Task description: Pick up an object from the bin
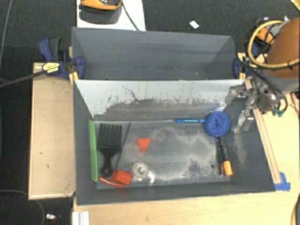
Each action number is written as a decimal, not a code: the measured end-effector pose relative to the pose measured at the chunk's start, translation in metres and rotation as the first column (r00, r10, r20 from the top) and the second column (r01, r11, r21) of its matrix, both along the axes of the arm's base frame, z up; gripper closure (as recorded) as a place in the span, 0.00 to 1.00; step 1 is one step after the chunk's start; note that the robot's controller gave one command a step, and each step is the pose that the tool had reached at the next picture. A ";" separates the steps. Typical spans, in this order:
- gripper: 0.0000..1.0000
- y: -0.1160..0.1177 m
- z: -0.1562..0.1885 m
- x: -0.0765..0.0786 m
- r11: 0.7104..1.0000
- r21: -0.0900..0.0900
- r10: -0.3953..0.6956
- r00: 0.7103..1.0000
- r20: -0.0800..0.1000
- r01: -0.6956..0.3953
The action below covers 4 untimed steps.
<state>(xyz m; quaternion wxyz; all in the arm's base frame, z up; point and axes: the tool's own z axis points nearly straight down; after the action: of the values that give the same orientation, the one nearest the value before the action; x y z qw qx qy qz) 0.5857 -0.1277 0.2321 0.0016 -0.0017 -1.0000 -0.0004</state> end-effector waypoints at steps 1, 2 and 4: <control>0.00 0.001 0.005 0.001 1.000 -0.001 0.004 1.000 0.008 -0.004; 0.00 -0.022 -0.075 -0.014 0.996 0.000 -0.092 0.996 0.001 0.092; 0.00 -0.021 -0.097 0.007 0.967 0.000 -0.253 0.967 0.011 0.253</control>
Offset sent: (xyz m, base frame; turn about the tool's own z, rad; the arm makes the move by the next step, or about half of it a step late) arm -0.0124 -0.0219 -0.0721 0.0910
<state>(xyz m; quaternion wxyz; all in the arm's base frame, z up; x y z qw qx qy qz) 0.5925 -0.1487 0.1354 -0.0040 -0.1293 -0.9916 0.0000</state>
